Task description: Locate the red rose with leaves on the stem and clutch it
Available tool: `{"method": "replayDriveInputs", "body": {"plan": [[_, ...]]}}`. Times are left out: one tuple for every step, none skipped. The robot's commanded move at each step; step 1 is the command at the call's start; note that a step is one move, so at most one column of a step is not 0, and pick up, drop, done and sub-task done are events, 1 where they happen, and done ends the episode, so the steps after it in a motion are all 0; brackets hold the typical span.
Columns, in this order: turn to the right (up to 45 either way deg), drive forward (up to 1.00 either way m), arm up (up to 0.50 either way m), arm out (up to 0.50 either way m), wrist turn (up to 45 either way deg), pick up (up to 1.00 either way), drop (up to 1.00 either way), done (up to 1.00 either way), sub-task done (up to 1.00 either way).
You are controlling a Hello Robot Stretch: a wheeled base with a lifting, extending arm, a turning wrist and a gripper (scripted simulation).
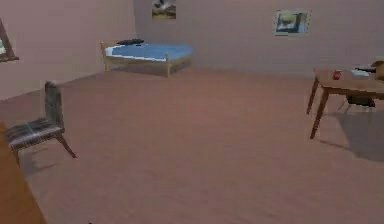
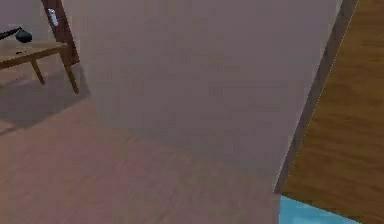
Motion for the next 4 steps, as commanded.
{"method": "replayDriveInputs", "body": {"plan": [[-42.0,0.0,0.0,0.0,0.0,0.0,0.0,0.0,0.0],[0.0,0.85,0.0,0.0,0.0,0.0,0.0,0.0,0.0],[-45.0,0.0,0.0,0.0,0.0,0.0,0.0,0.0,0.0],[-45.0,0.0,0.0,0.0,0.0,0.0,0.0,0.0,0.0]]}}
